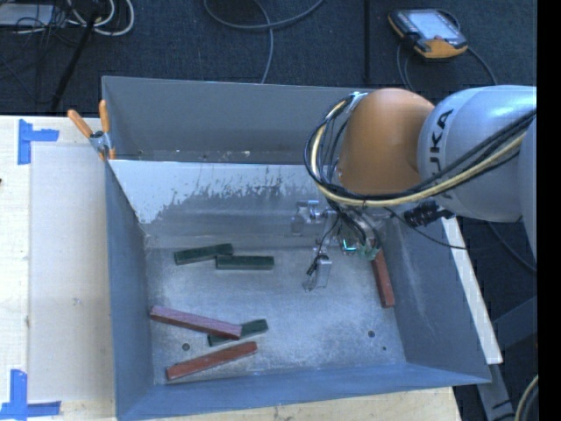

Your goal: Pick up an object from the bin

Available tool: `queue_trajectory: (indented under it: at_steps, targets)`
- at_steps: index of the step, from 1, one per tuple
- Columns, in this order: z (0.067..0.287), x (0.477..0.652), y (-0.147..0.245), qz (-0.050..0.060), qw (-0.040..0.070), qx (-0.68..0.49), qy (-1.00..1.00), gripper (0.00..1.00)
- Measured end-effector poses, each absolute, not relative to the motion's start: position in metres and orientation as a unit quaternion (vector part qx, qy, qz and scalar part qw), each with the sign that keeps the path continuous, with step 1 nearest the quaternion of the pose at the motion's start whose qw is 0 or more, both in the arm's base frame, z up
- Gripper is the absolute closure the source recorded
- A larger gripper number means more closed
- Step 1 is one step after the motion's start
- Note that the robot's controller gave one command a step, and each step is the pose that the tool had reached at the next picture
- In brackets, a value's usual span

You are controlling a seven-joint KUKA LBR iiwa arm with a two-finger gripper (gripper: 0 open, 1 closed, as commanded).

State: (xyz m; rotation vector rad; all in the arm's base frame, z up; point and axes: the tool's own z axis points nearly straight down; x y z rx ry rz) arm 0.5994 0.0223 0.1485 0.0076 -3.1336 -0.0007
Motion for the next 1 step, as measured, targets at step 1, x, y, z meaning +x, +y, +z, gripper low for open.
queue_trajectory:
  at_steps: [1]
  targets:
    - [0.1534,0.601,0.0222,0.0,0.0,0.002,-1.0,0.0]
